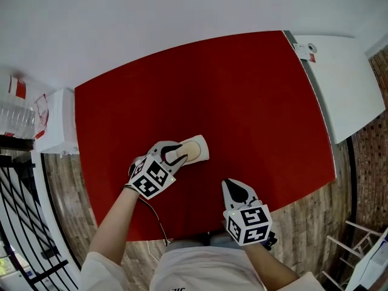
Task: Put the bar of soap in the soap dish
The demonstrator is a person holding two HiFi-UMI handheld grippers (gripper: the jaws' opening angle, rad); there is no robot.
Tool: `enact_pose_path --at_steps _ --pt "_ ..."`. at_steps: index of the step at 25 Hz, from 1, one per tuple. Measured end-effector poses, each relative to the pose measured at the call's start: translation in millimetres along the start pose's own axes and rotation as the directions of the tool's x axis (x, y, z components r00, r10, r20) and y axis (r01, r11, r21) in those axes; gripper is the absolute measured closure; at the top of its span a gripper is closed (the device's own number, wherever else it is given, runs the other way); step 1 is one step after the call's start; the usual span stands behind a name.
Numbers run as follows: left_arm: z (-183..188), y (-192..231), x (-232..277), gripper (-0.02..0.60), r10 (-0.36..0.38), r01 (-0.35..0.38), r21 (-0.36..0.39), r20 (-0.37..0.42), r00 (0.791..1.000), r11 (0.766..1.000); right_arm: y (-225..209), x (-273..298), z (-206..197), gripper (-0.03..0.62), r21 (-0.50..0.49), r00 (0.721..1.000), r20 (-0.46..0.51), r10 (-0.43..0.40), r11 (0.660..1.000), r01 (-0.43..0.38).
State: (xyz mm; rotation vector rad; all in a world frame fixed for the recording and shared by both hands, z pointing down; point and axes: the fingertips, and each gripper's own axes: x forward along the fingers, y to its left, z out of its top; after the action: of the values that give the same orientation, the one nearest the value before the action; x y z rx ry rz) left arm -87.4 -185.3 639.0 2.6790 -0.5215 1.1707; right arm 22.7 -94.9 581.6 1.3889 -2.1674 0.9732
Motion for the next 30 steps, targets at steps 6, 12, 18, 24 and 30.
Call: enact_pose_path --at_steps 6,12,18,24,30 --pt "16.8 -63.2 -59.7 0.575 0.174 -0.129 -0.406 0.074 0.982 0.905 10.3 -22.5 4.1 0.591 -0.093 0.999 -0.04 0.022 0.995 -0.026" --pt "5.3 -108.2 -108.5 0.575 0.432 -0.335 -0.631 0.0 0.902 0.7 34.6 -36.5 4.5 0.591 -0.16 0.995 -0.076 0.06 0.985 -0.071" --pt "1.9 -123.6 -134.4 0.575 0.522 -0.373 -0.746 -0.041 0.852 0.551 57.7 -41.5 -0.4 0.591 -0.192 0.991 -0.099 0.094 0.975 -0.111" --pt "11.4 -132.0 -132.7 0.575 0.522 -0.37 -0.739 -0.028 0.852 0.563 69.8 -40.7 3.2 0.591 -0.22 0.985 -0.118 0.123 0.964 -0.147" --pt "13.3 -140.8 -133.3 0.575 0.517 -0.368 -0.721 -0.017 0.856 0.586 74.3 -46.5 2.5 0.591 -0.235 0.985 -0.112 0.135 0.959 -0.158"
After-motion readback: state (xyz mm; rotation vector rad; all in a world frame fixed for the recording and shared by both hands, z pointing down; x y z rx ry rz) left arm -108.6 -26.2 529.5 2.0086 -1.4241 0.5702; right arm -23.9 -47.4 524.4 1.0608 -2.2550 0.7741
